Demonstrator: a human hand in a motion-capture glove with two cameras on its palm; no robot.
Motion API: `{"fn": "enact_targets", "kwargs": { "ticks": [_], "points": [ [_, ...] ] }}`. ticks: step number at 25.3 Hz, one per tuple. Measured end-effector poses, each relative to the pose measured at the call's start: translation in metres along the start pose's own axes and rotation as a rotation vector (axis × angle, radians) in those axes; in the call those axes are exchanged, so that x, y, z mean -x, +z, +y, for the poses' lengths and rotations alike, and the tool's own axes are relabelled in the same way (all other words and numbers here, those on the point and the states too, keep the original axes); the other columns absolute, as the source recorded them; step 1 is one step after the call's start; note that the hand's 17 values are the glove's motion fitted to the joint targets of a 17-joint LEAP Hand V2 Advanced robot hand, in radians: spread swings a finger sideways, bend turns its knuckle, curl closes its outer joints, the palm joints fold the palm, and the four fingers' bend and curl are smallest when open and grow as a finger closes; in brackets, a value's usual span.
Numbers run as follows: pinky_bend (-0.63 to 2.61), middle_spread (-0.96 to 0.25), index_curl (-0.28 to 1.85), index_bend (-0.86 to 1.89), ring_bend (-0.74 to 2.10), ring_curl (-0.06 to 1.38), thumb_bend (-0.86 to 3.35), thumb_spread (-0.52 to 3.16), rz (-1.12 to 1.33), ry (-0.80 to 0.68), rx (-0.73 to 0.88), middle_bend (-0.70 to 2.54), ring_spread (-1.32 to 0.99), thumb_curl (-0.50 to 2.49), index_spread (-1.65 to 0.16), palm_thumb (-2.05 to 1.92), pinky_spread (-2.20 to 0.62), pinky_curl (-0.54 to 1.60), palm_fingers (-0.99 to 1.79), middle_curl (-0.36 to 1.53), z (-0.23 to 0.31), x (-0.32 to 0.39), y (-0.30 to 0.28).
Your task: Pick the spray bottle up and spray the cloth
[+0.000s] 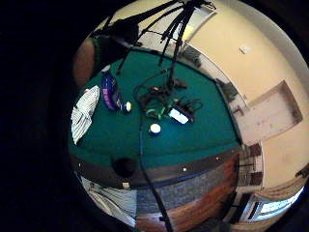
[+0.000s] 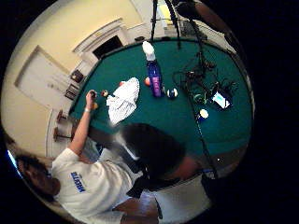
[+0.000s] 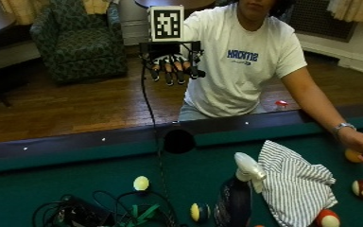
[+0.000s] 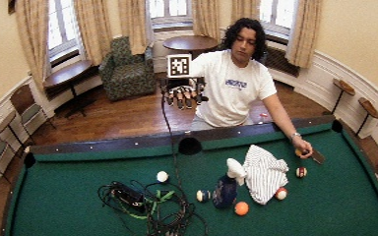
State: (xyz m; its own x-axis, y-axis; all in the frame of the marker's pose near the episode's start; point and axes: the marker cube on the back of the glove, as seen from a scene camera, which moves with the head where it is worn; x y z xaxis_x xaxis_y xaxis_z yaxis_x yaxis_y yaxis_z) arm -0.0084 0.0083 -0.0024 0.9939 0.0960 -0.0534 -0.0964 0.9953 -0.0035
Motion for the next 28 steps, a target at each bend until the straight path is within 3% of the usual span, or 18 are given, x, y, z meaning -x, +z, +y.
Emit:
{"fn": "enact_targets", "kwargs": {
  "ticks": [7,28],
  "points": [
    [0.38,-0.09,0.18,0.12,0.43,0.24,0.0,0.95,0.009,-0.076,0.011,0.24,-0.07,0.19,-0.41,0.25,0.2,0.26,0.53,0.24,-0.001,-0.008,0.023],
    [0.38,-0.09,0.2,0.12,0.43,0.27,-0.02,1.04,-0.087,-0.001,0.104,0.21,-0.07,0.25,-0.41,0.27,0.21,0.31,0.51,0.3,0.059,-0.019,0.116]
  ]
}}
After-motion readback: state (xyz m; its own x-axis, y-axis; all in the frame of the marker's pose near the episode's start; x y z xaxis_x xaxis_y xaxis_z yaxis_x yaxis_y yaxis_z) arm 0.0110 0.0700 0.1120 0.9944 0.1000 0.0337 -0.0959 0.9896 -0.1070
